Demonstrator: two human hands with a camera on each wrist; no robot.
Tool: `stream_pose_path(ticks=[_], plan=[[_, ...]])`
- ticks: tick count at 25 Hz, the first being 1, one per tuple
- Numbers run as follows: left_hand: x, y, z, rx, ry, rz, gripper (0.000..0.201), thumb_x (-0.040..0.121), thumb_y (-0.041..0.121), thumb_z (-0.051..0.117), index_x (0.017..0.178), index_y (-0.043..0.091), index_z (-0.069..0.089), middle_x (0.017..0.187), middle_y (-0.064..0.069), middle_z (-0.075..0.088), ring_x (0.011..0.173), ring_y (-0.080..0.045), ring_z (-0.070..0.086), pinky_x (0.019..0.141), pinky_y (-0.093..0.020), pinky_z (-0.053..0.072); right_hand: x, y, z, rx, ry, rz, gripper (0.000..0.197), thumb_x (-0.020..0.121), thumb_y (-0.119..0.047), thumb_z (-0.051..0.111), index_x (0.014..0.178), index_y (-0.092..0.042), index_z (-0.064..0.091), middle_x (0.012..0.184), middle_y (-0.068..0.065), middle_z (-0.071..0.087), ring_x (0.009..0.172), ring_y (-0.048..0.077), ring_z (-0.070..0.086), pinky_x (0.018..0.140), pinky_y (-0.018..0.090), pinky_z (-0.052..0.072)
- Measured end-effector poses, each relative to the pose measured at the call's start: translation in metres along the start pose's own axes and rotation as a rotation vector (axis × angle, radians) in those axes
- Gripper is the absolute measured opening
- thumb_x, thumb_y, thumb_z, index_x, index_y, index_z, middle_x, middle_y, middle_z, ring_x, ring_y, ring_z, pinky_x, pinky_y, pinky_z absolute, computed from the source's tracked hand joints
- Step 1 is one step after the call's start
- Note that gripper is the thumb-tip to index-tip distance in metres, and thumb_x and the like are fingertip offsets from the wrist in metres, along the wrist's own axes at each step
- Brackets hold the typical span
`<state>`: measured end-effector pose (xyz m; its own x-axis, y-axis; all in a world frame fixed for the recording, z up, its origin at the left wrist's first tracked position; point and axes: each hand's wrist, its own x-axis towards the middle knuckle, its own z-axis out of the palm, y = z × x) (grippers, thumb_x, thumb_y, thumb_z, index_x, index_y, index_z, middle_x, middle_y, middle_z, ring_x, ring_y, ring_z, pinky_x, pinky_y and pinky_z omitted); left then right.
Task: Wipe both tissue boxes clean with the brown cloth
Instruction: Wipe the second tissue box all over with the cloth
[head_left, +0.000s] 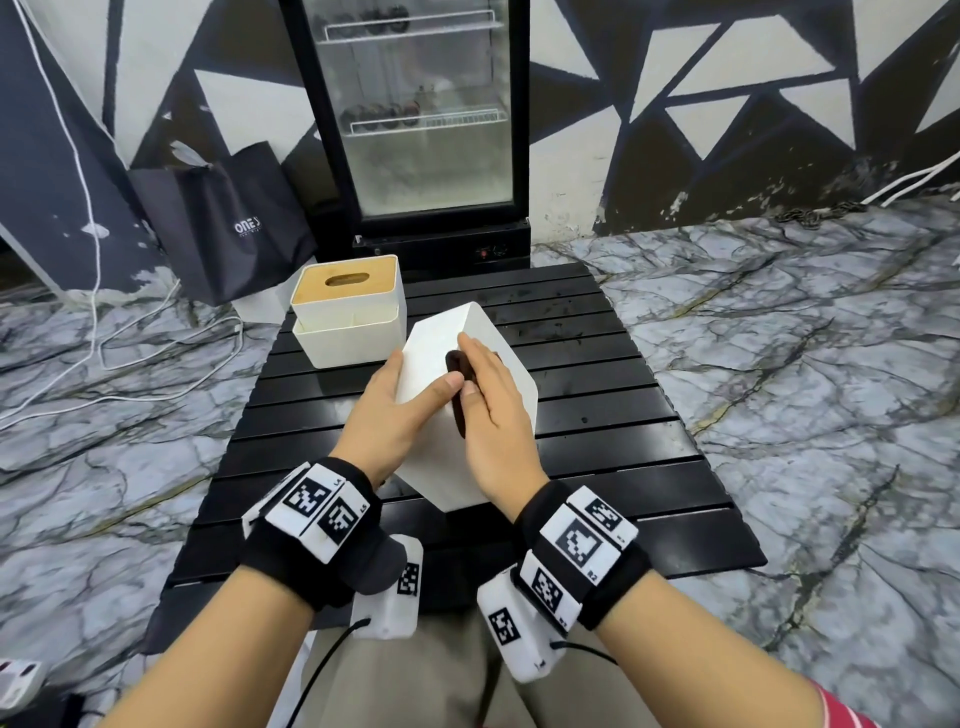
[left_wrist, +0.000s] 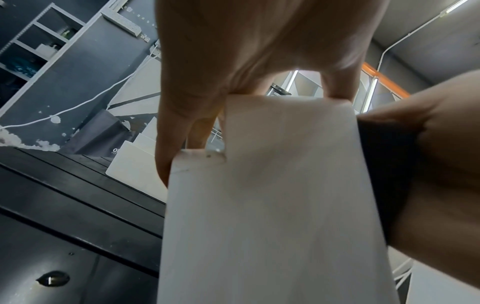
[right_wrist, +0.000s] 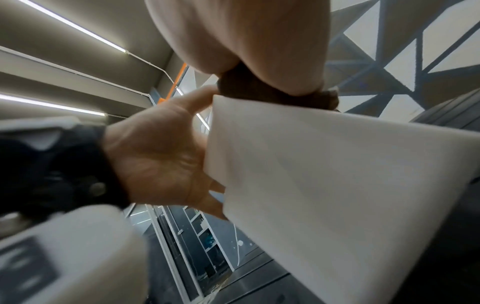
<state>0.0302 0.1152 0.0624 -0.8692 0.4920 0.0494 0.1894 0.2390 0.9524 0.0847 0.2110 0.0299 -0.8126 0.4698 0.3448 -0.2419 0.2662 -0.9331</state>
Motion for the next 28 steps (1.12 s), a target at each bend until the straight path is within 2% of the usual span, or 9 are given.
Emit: stream_pose_path(ticks=[1,4,7,9,12,16,18,23,28], plan=[[0.001,-0.002,0.0,0.012,0.001,-0.001,0.027,0.079,0.045,0.068,0.101,0.041,0.053,0.106,0.011,0.061,0.099,-0.006,0.057,0.076,-0.014,0.045,0.007,0.001,-0.002,-0.011,0.002,0.005,0.046,0.092,-0.015,0.031,0.137,-0.02,0.037,0.145,0.001,0.036,0.136,0.015,0.026,0.115,0.039,0.018],[0.004,-0.007,0.0,0.067,0.026,-0.006,0.065,0.064,0.063,0.064,0.12,0.035,0.05,0.124,0.005,0.055,0.114,-0.013,0.052,0.095,-0.028,0.043,0.027,0.002,-0.009,-0.032,-0.004,0.044,0.043,0.096,-0.007,0.032,0.138,-0.018,0.035,0.145,0.0,0.035,0.135,0.014,0.027,0.115,0.034,0.018],[0.007,-0.012,-0.003,0.024,0.032,-0.006,0.071,0.061,0.065,0.064,0.121,0.031,0.051,0.125,0.003,0.056,0.114,-0.016,0.054,0.098,-0.035,0.044,0.042,0.01,-0.014,-0.098,-0.033,0.068,0.044,0.096,-0.008,0.031,0.139,-0.019,0.033,0.146,0.0,0.033,0.134,0.012,0.027,0.113,0.027,0.017],[0.007,-0.014,-0.005,-0.011,0.031,-0.025,0.08,0.056,0.068,0.064,0.126,0.03,0.051,0.125,0.001,0.057,0.112,-0.018,0.056,0.099,-0.039,0.046,0.046,0.021,-0.017,-0.149,-0.035,0.111,0.044,0.097,-0.011,0.031,0.14,-0.022,0.031,0.147,0.001,0.031,0.135,0.015,0.027,0.114,0.033,0.017],[0.007,-0.016,-0.007,-0.058,0.037,-0.041,0.07,0.055,0.065,0.066,0.118,0.034,0.055,0.122,0.002,0.06,0.109,-0.018,0.059,0.095,-0.036,0.048,0.042,0.037,-0.023,-0.163,-0.022,0.174,0.044,0.097,-0.012,0.03,0.14,-0.022,0.03,0.147,0.001,0.03,0.136,0.016,0.027,0.115,0.037,0.017],[0.005,-0.016,-0.006,-0.092,0.041,-0.027,0.071,0.057,0.064,0.065,0.119,0.031,0.056,0.118,0.003,0.063,0.106,-0.017,0.061,0.085,-0.03,0.049,0.023,0.045,-0.026,-0.143,0.025,0.236,0.044,0.097,-0.012,0.031,0.139,-0.022,0.032,0.145,-0.001,0.033,0.134,0.015,0.029,0.112,0.026,0.017],[0.006,-0.017,-0.006,-0.094,0.049,-0.027,0.073,0.057,0.064,0.064,0.12,0.029,0.055,0.119,0.002,0.061,0.106,-0.017,0.06,0.082,-0.027,0.047,0.013,0.044,-0.022,-0.125,0.049,0.251,0.044,0.096,-0.011,0.032,0.139,-0.023,0.033,0.145,-0.003,0.033,0.133,0.015,0.029,0.114,0.032,0.018],[0.007,-0.019,-0.004,-0.021,0.058,-0.018,0.082,0.056,0.069,0.063,0.126,0.028,0.051,0.125,0.001,0.056,0.113,-0.018,0.056,0.099,-0.04,0.046,0.005,0.027,-0.016,-0.037,0.034,0.238,0.045,0.096,-0.01,0.033,0.139,-0.024,0.033,0.145,-0.004,0.03,0.135,0.014,0.025,0.115,0.037,0.018],[0.004,-0.01,0.003,0.159,0.043,0.018,0.098,0.053,0.076,0.053,0.137,0.026,0.041,0.135,0.004,0.046,0.121,-0.015,0.046,0.099,-0.03,0.039,0.009,0.004,-0.014,0.07,-0.028,0.132,0.044,0.097,-0.007,0.032,0.137,-0.024,0.035,0.141,-0.011,0.033,0.138,0.01,0.022,0.116,0.036,0.017]])
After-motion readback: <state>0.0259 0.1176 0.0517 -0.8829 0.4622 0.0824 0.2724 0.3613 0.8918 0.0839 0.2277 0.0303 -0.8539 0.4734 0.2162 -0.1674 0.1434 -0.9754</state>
